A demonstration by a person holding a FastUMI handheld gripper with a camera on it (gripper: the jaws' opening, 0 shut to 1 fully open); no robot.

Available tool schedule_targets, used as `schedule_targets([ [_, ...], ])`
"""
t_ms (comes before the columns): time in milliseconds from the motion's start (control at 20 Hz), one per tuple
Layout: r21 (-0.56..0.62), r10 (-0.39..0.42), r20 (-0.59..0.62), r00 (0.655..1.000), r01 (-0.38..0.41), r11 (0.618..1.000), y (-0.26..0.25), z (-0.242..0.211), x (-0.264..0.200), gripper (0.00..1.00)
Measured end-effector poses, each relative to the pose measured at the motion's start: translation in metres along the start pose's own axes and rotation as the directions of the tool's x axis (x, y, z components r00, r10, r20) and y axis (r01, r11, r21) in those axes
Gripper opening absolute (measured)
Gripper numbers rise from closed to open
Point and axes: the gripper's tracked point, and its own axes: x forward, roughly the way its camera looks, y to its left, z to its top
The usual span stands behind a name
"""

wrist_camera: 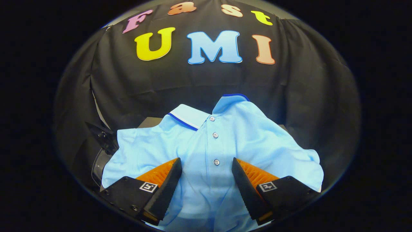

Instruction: Put the clothes into the washing machine and then close the washing machine lid.

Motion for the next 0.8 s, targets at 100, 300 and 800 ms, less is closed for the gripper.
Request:
schedule_targets([
  [100,-0.001,0.021,-0.002,1.000,-0.021,1.000,0.003,0.000,0.001,0.93],
  [300,-0.020,0.001,-0.006,1.000,-0.001,1.000,0.004,0.001,-0.006,0.09],
  [800,0.109,0.149,0.215,0.965,-0.175,0.978,0.023,0.056,-0.065,0.01],
])
